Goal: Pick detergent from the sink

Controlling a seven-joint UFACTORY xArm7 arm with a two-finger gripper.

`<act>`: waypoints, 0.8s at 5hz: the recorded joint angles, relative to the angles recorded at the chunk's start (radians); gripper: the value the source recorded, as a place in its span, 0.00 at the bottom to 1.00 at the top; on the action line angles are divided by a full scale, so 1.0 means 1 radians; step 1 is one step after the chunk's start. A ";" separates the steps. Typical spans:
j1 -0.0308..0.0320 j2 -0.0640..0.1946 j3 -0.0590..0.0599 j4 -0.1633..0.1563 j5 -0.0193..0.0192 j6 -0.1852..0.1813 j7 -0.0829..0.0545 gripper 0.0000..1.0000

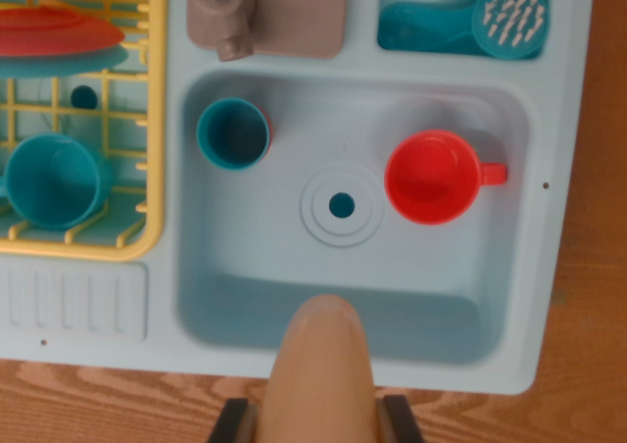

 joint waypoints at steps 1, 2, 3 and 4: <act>0.0001 -0.005 0.000 0.014 -0.0005 0.019 0.000 1.00; 0.0001 -0.005 0.000 0.014 -0.0005 0.019 0.000 1.00; 0.0002 -0.008 0.000 0.022 -0.0008 0.030 0.000 1.00; 0.0002 -0.008 0.000 0.022 -0.0008 0.030 0.000 1.00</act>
